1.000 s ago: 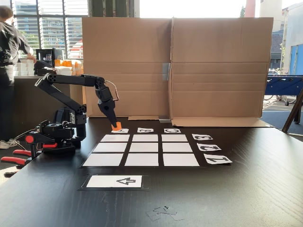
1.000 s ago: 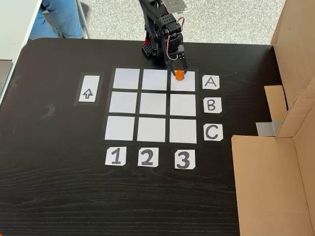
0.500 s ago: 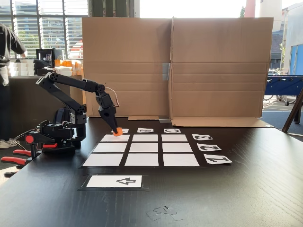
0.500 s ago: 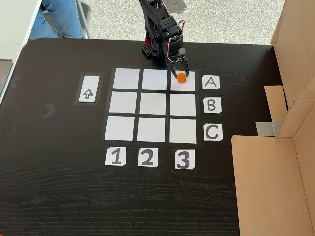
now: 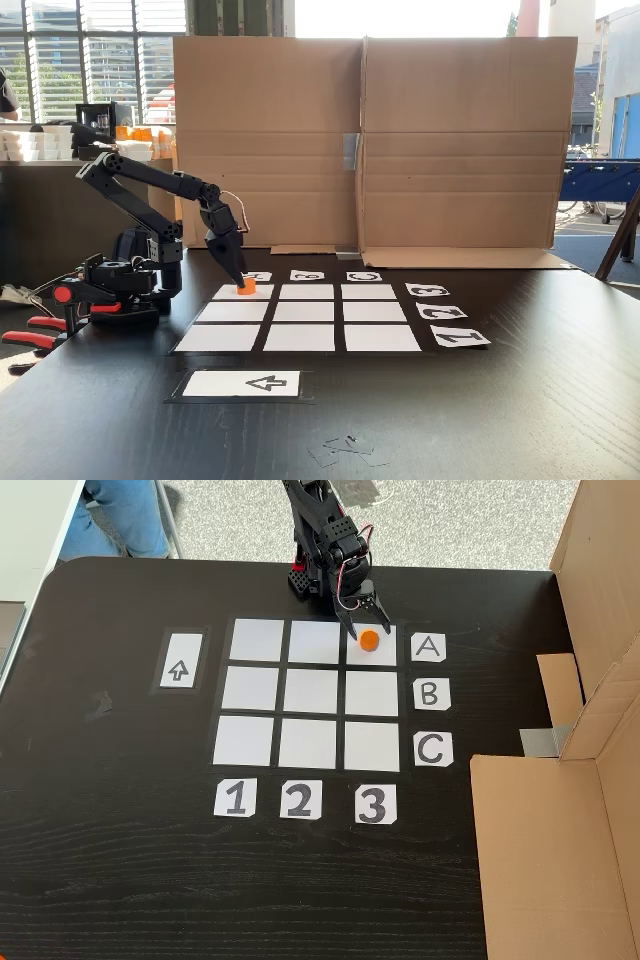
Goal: Pick up the round, orange token and place it in the grid on square A3.
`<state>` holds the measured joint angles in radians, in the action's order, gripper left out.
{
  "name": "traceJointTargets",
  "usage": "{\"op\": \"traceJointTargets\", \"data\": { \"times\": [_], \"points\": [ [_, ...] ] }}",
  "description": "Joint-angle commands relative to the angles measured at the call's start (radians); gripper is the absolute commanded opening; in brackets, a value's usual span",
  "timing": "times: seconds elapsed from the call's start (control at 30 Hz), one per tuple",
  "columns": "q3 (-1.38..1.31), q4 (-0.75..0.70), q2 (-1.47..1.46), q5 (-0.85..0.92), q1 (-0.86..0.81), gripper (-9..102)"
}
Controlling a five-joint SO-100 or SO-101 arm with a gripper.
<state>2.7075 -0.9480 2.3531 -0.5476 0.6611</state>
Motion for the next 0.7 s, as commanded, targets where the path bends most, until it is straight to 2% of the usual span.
{"op": "traceJointTargets", "data": {
  "times": [0.0, 0.3, 0.5, 0.67],
  "points": [
    [0.000, 0.014, 0.029, -0.017, 0.005, 41],
    [-0.020, 0.021, 0.176, -0.066, -0.083, 45],
    [-0.074, 0.021, 0.301, -0.067, -0.221, 45],
    [-0.170, 0.100, 0.371, -0.147, -0.365, 45]
  ]
}}
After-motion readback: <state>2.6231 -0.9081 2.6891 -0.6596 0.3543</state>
